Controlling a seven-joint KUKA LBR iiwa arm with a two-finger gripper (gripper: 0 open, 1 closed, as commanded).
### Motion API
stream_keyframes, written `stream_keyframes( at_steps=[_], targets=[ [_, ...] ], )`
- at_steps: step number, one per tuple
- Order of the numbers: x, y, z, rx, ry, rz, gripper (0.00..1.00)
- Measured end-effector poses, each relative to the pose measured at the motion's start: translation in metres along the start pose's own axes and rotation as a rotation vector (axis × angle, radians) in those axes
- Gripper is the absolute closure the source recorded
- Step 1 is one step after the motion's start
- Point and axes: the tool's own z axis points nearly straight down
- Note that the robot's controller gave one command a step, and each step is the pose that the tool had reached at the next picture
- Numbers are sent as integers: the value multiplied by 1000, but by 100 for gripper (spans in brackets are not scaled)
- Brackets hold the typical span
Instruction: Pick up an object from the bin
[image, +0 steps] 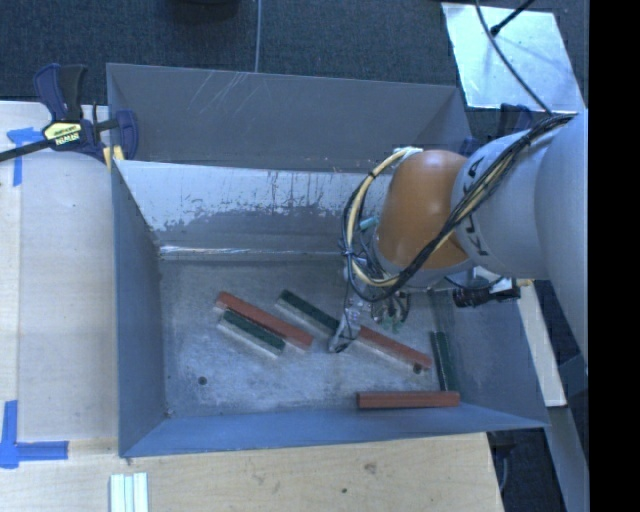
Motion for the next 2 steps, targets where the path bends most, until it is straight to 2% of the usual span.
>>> stream_keyframes(
  at_steps=[1, 2],
  targets=[
    [-1, 1, -3, -1, -4, -2, 100],
    [-7, -2, -144, -3, -11, 12, 100]
  ],
)
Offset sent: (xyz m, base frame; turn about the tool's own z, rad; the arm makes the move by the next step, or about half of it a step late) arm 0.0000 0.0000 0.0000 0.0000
